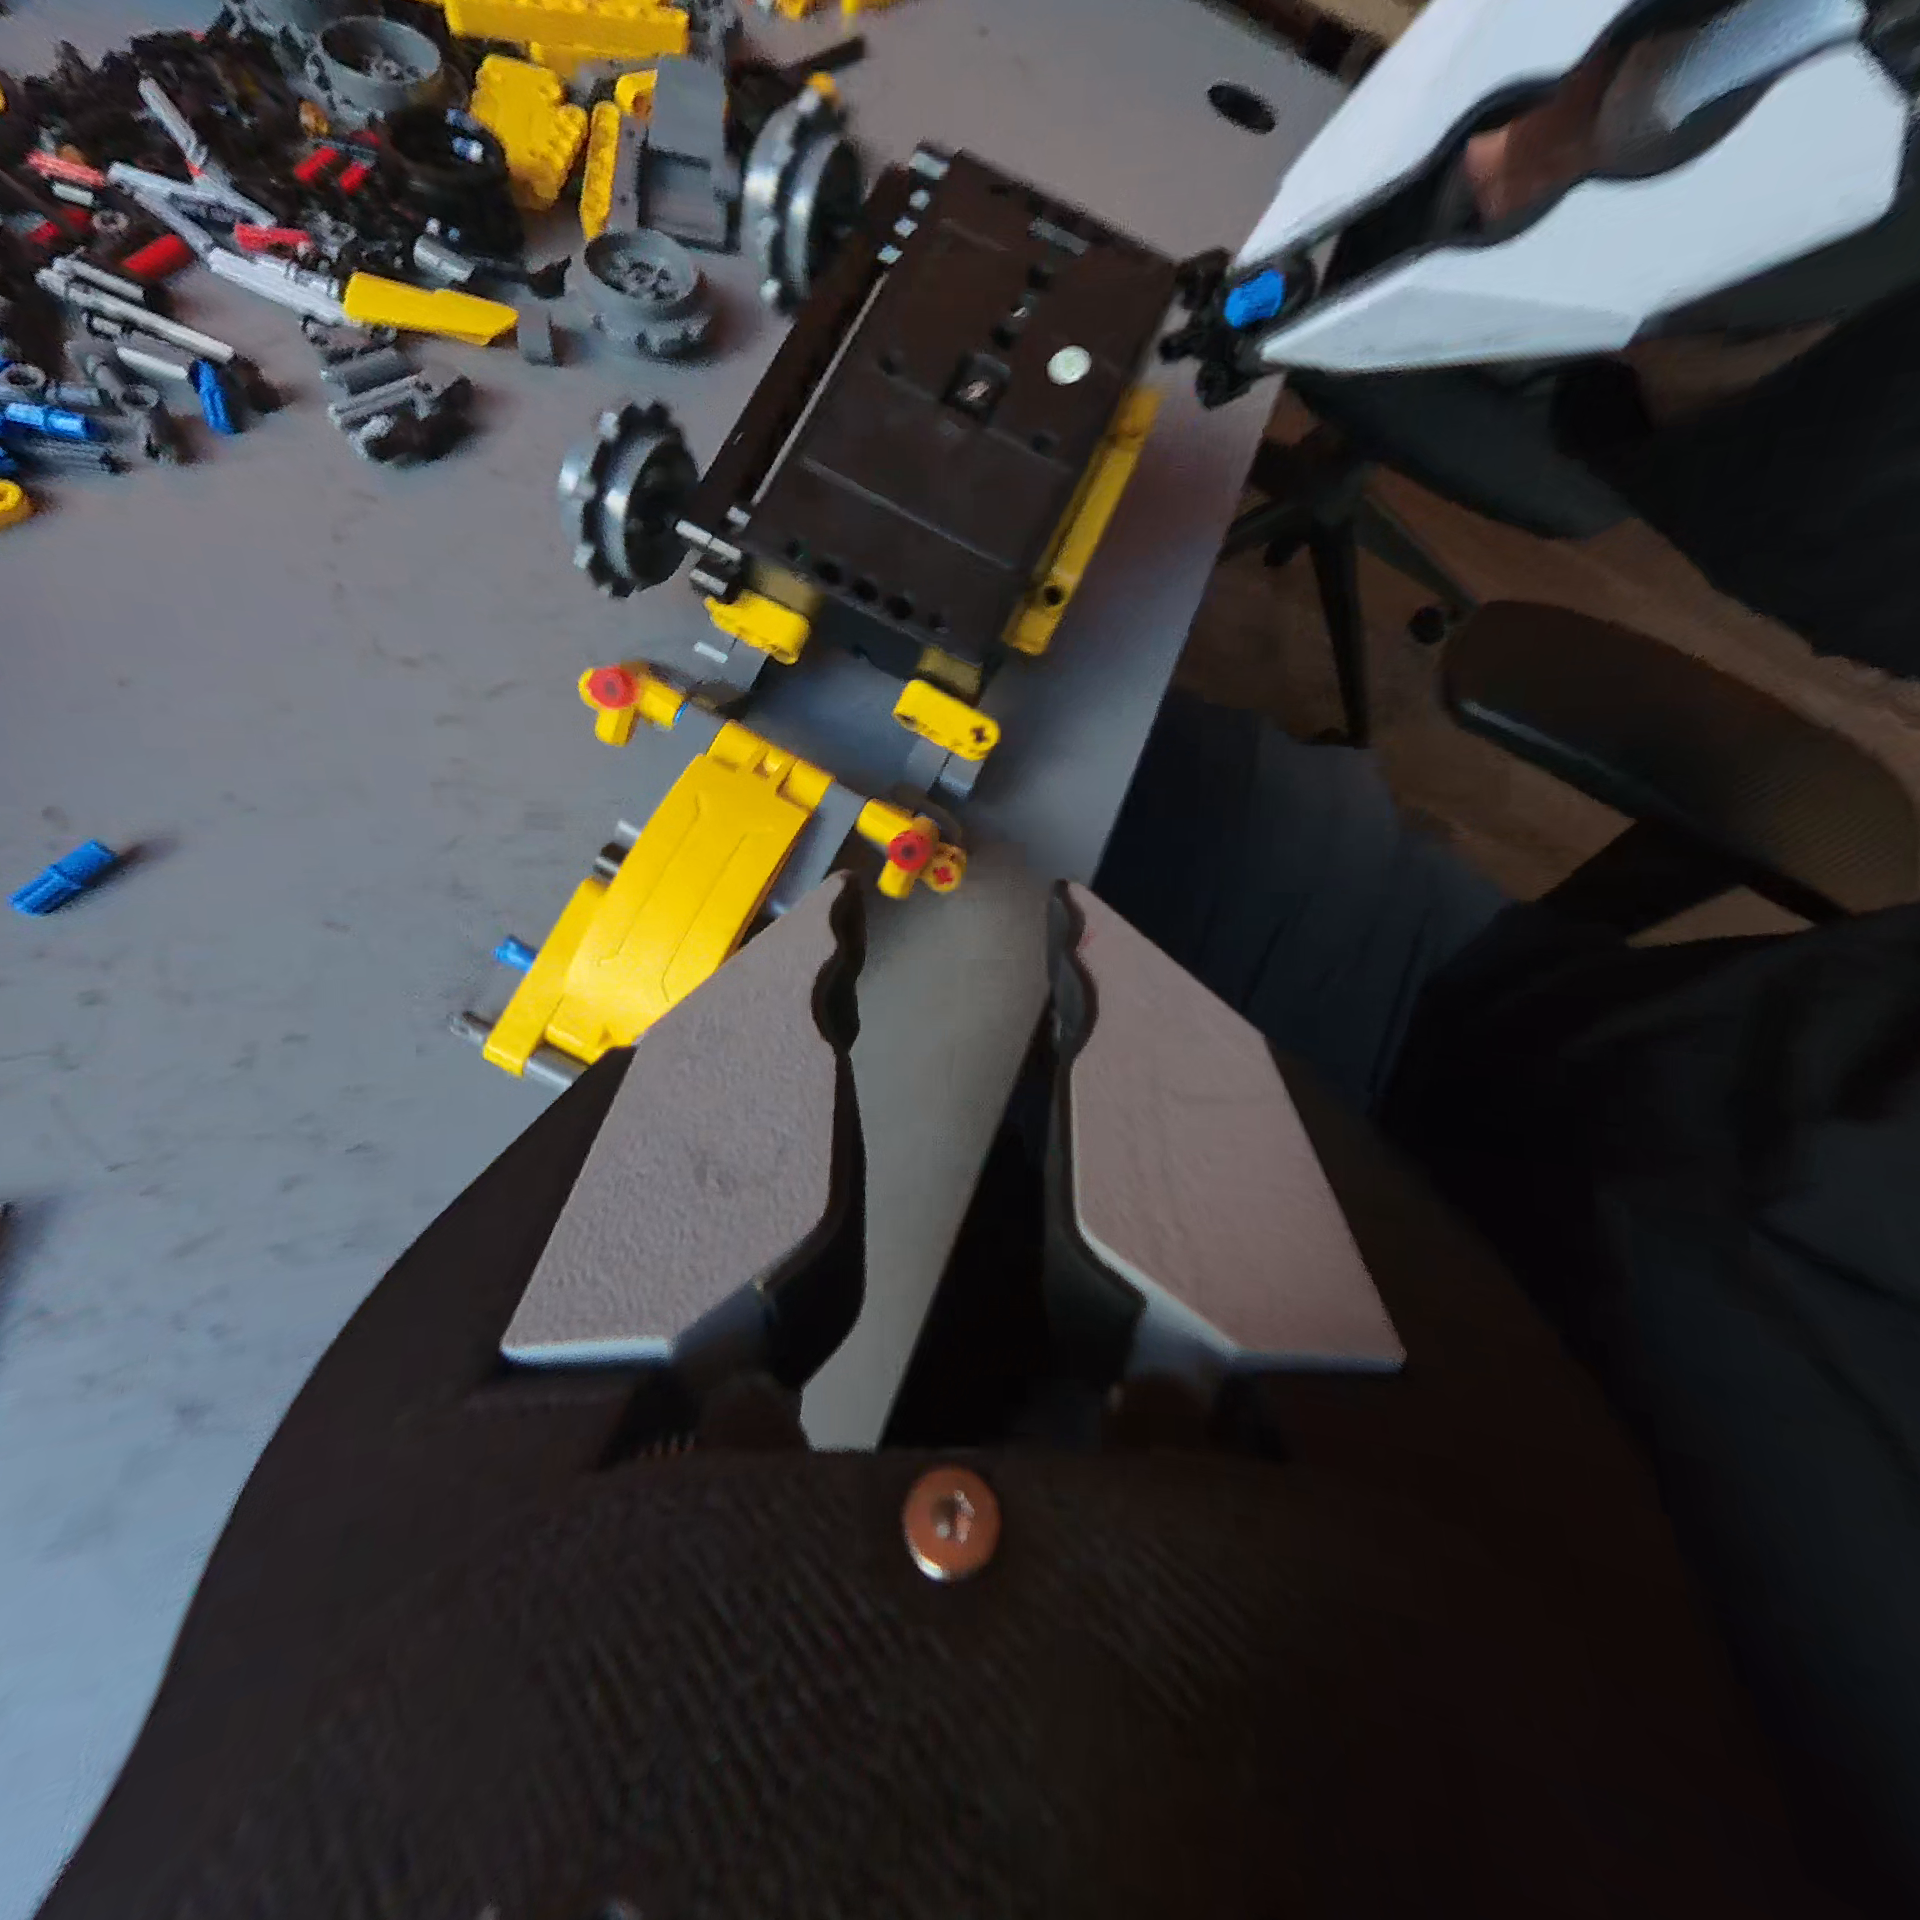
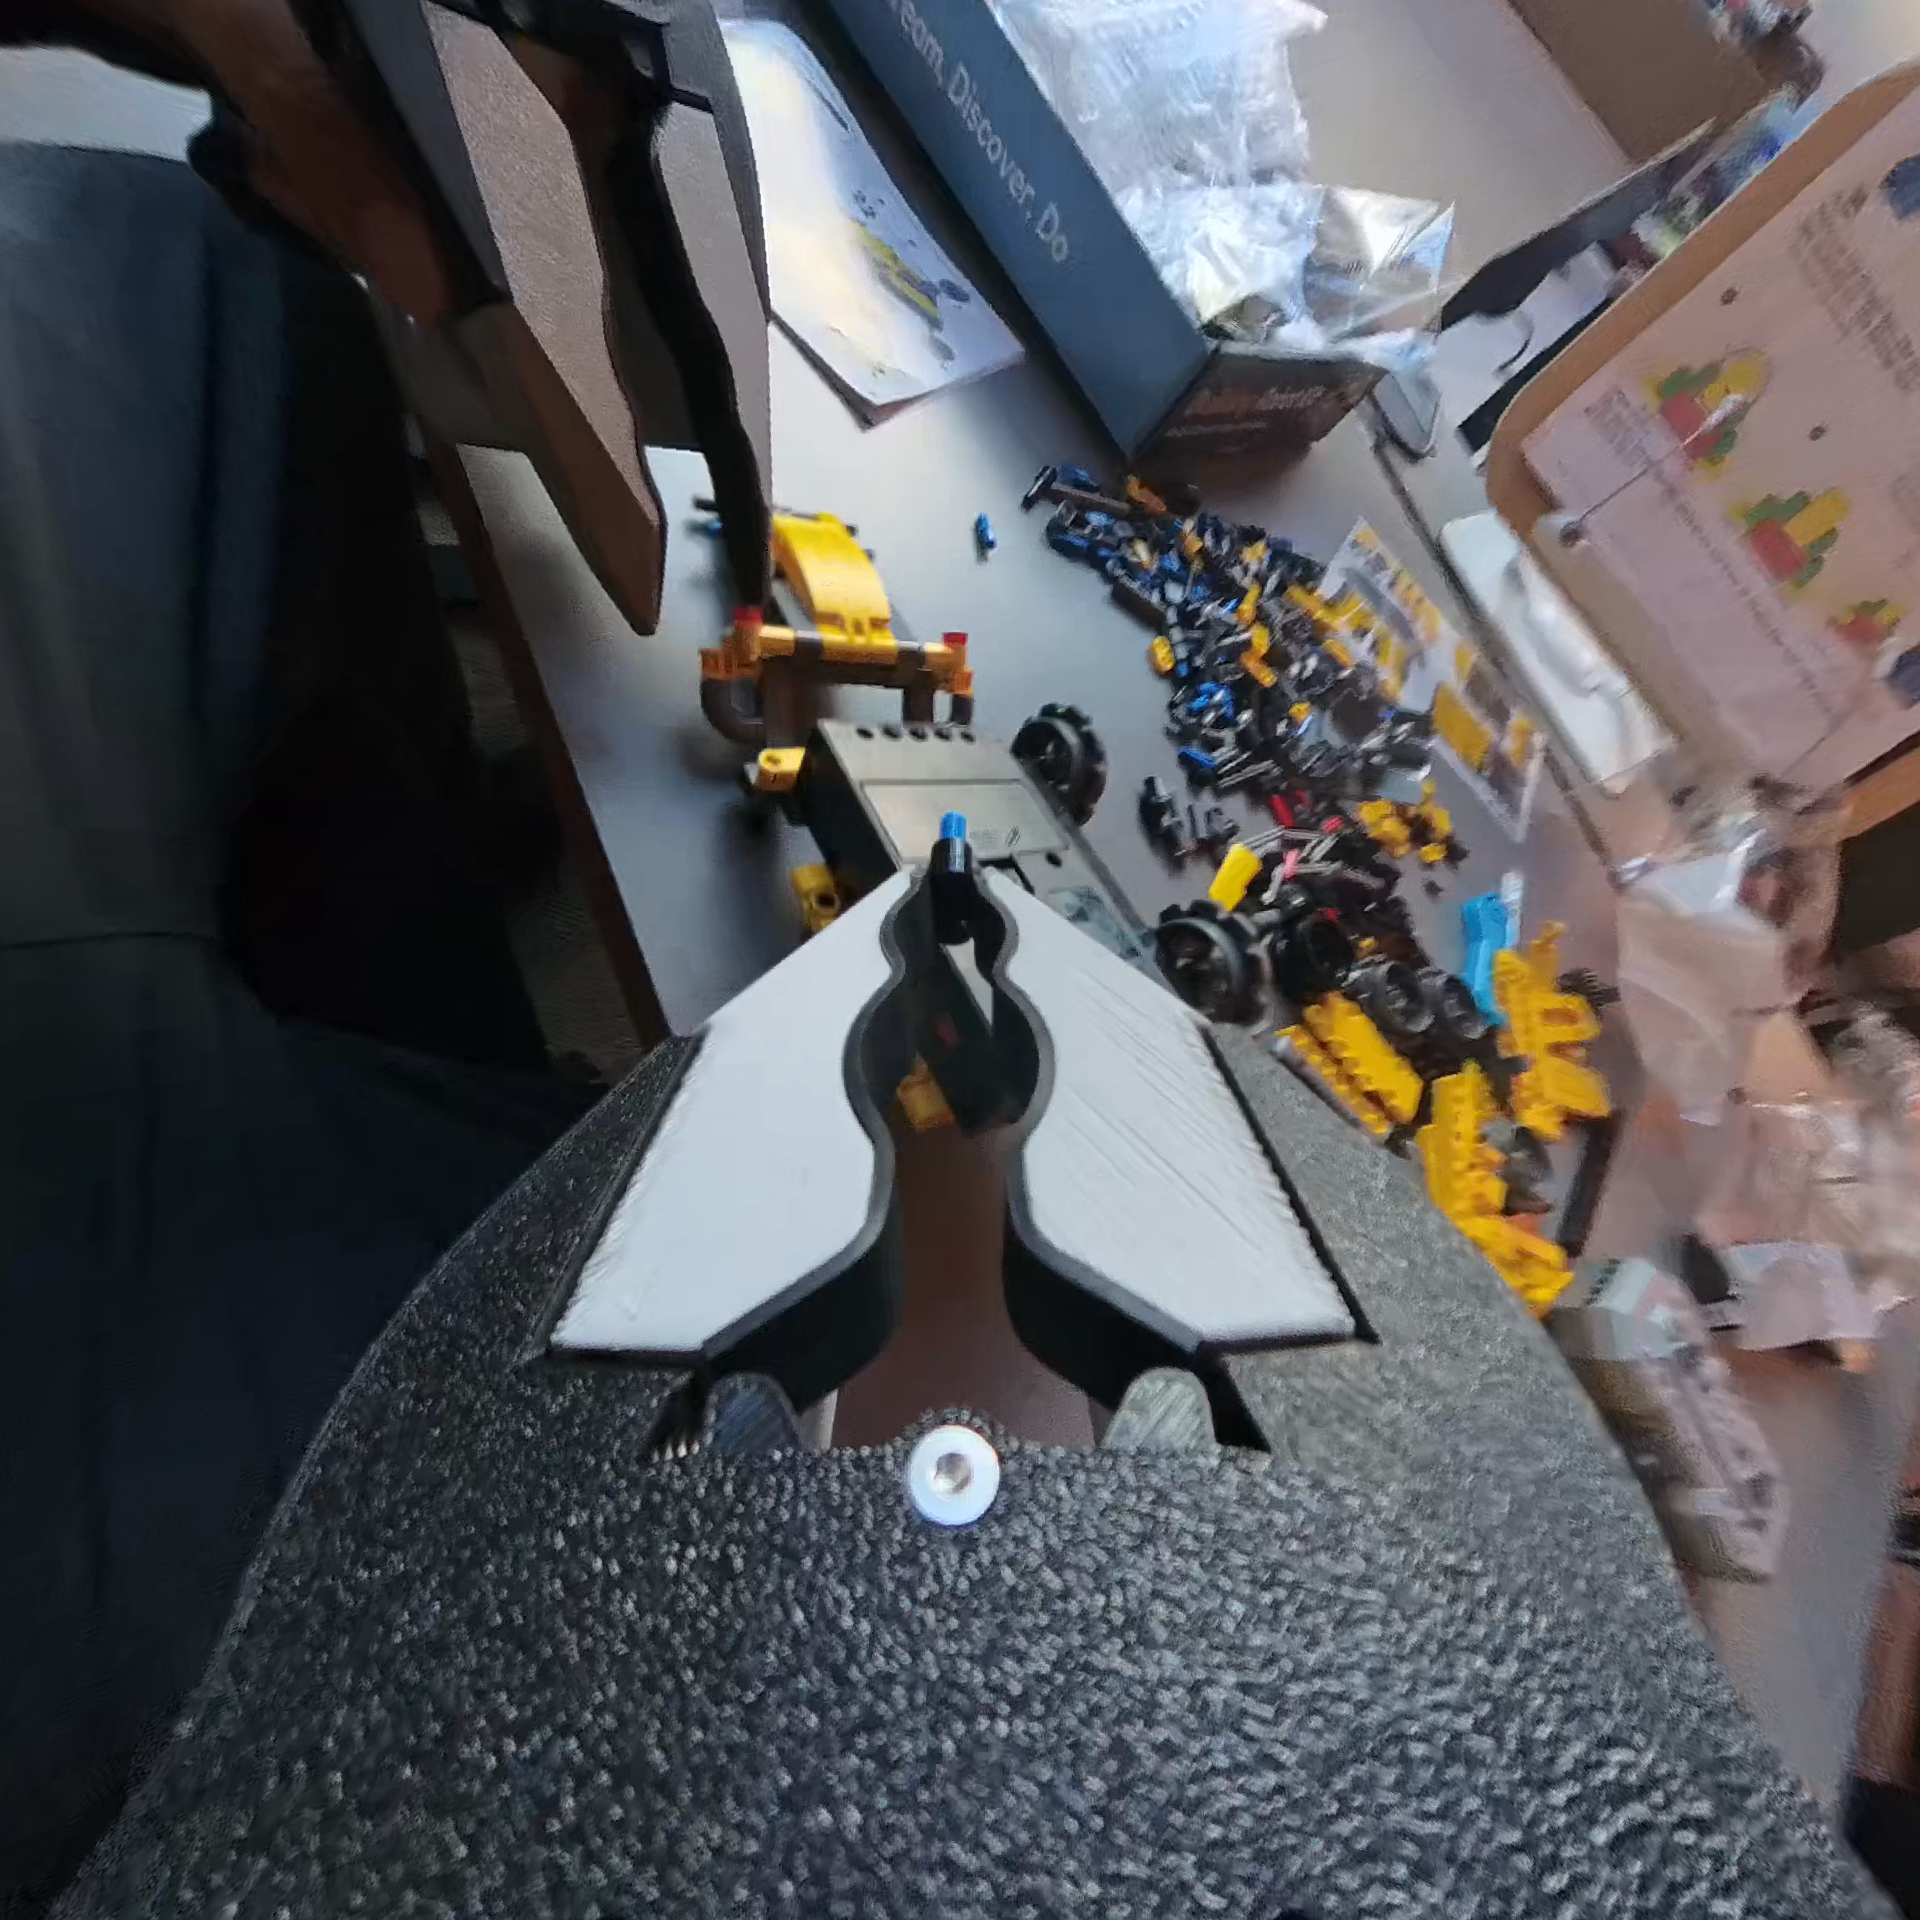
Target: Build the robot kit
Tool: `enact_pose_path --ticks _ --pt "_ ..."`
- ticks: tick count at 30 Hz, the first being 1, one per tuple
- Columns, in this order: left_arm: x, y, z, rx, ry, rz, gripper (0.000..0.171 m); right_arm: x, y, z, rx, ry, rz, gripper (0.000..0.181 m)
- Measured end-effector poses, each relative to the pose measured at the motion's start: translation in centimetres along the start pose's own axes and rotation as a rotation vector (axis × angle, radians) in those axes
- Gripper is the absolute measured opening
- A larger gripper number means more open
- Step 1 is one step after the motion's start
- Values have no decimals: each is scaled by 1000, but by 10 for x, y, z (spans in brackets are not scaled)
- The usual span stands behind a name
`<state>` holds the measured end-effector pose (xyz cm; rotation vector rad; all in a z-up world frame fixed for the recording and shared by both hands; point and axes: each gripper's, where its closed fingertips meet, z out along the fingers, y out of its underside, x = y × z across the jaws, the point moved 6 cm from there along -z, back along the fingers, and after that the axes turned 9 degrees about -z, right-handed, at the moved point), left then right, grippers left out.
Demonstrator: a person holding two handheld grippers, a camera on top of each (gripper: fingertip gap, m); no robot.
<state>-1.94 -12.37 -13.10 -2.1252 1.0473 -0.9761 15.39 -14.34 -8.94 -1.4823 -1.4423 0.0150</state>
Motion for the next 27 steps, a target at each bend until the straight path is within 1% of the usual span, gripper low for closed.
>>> enact_pose_path --ticks 2,4,6,8,10,12,14,16,18,22,24,27 --pt "12 -8 -6 41 23 2 30 -2 -13 -8 13 53 -121 7" --pt "29 -16 -9 88 105 -11 27 -8 -25 -12 4 152 -280 7" --pt "47 -23 -8 119 246 -71 27 -18 -34 -12 5 226 -437 7" --pt "55 -27 -6 146 382 -148 27 -31 -39 -10 2 234 -534 7" --pt "56 -31 -6 183 527 -249 27 -42 -43 -9 8 259 -619 7" --pt "57 -33 -8 199 674 -359 27 -47 -47 -9 6 327 -734 7" --pt "55 -33 -8 189 761 -451 27 -51 -49 -9 7 369 -830 7" --pt "55 -32 -5 181 787 -469 22 -55 -50 -8 7 373 -884 7" --pt "54 -30 -2 174 783 -452 14 -57 -51 -7 9 379 -920 7" --pt "45 -28 -1 179 812 -470 6 -58 -51 -6 3 389 -941 7" --pt "37 -25 3 169 764 -489 25 -57 -51 -9 8 407 -929 7" --pt "40 -24 3 161 775 -474 26 -57 -51 -13 4 422 -922 7"
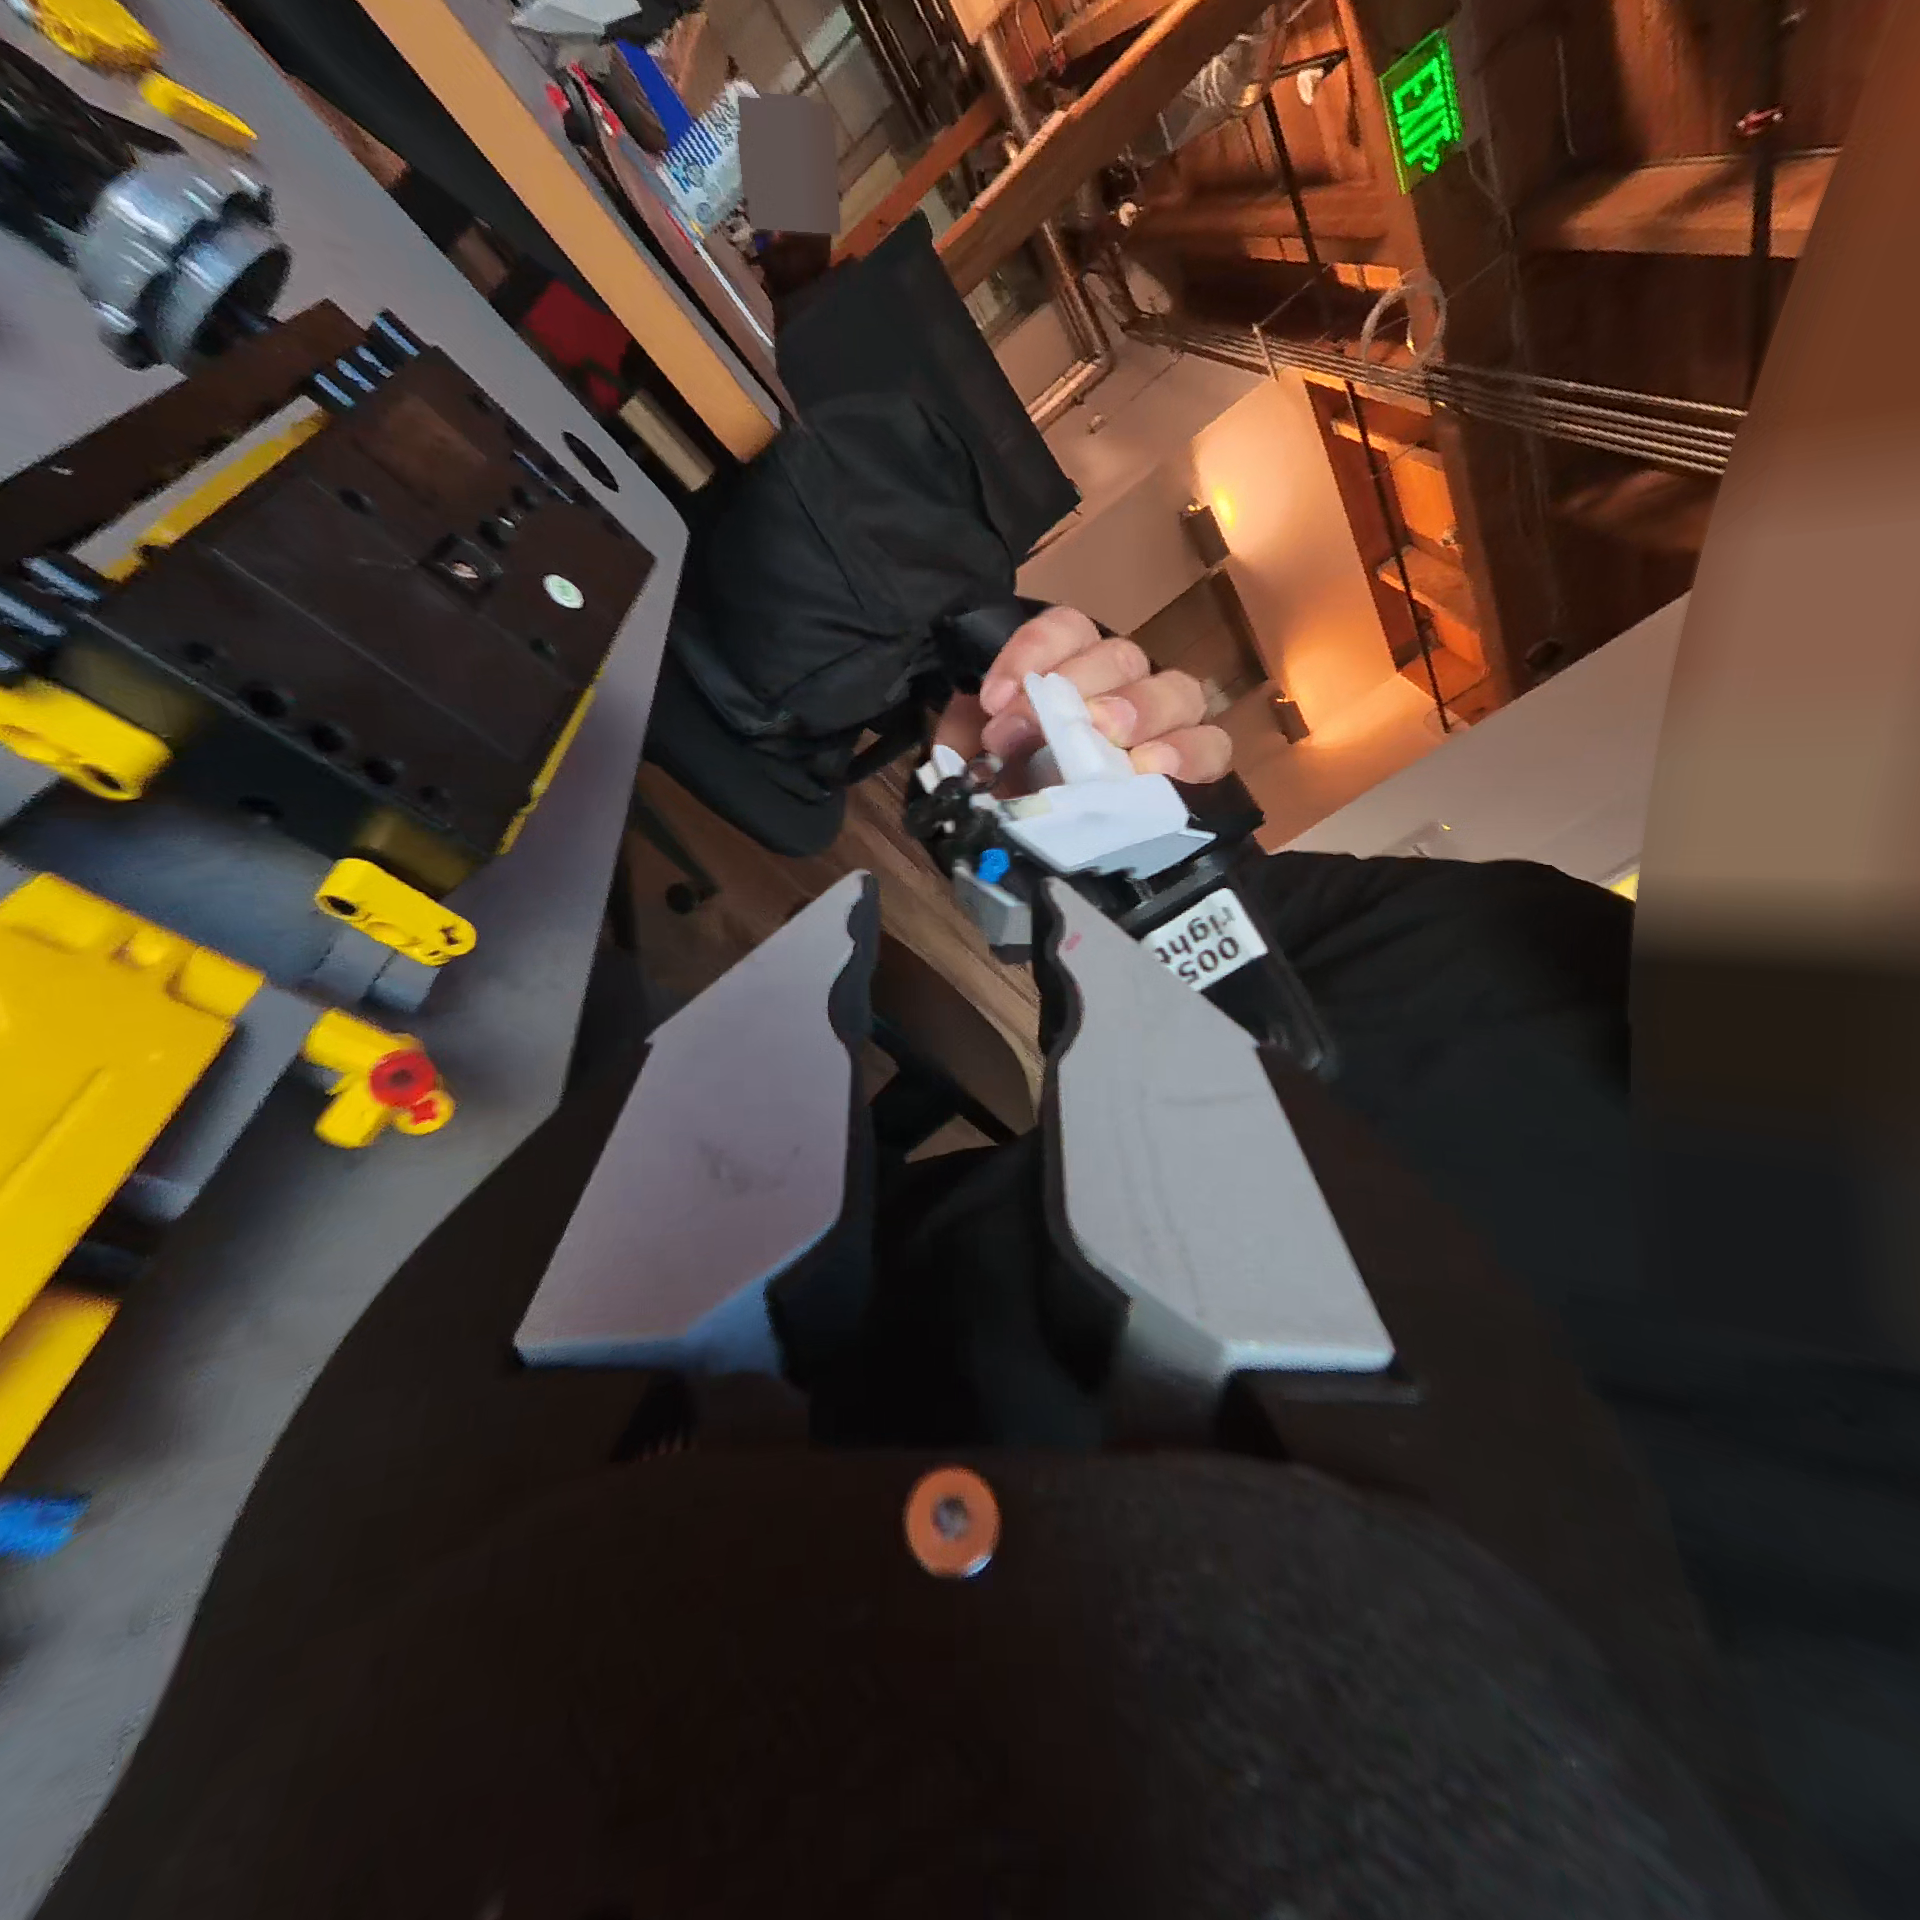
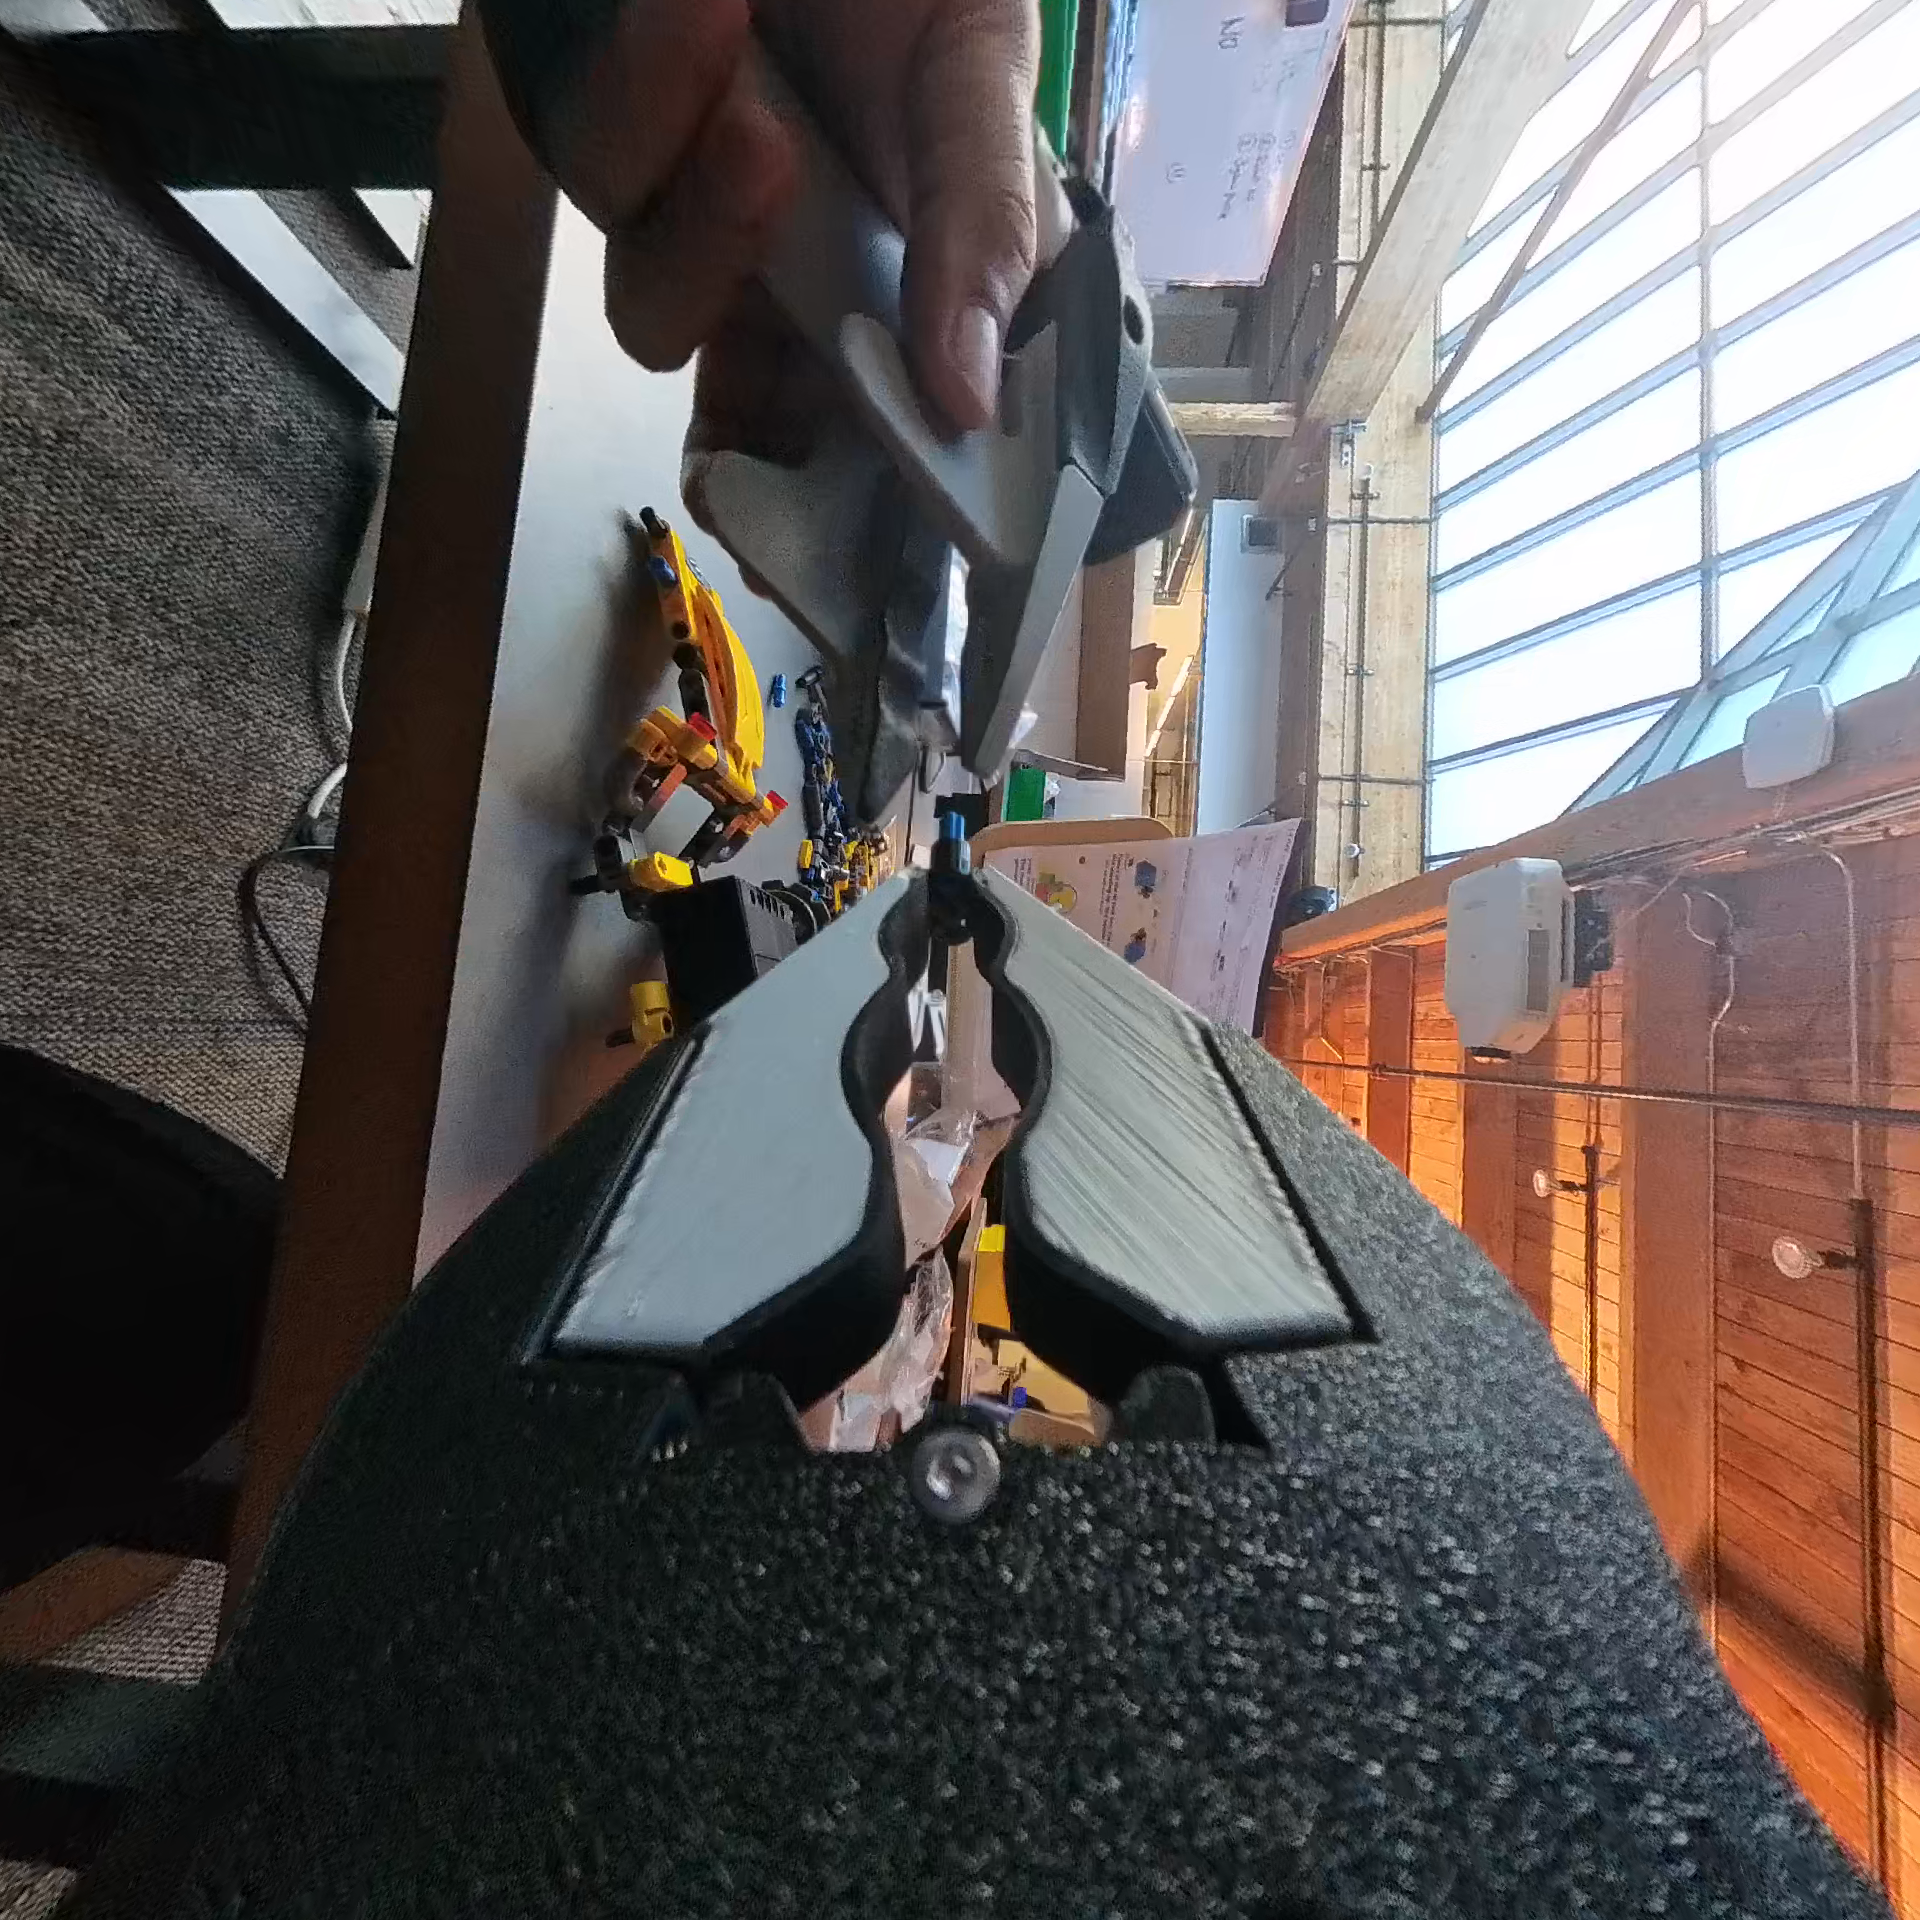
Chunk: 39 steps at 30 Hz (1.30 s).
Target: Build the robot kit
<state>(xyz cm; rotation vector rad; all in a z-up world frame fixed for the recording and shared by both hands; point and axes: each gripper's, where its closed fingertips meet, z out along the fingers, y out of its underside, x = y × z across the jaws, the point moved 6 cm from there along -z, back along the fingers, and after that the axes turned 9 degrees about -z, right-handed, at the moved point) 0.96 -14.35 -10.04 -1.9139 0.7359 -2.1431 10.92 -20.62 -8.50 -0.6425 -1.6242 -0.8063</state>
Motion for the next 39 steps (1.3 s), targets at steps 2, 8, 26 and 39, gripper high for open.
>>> enact_pose_path --ticks 2,8,26,39 --pt "2 4 8 -47 9 -2 23 -2 -1 -1 -6 -2 -15 7" --pt "0 9 19 -90 32 5 8 -5 -6 -1 -30 5 -83 7" --pt "-11 6 9 -30 123 -224 14 -5 -5 -3 -21 5 -203 7" --pt "-8 9 10 45 197 -176 1 -6 -2 -3 -19 -8 -119 8"
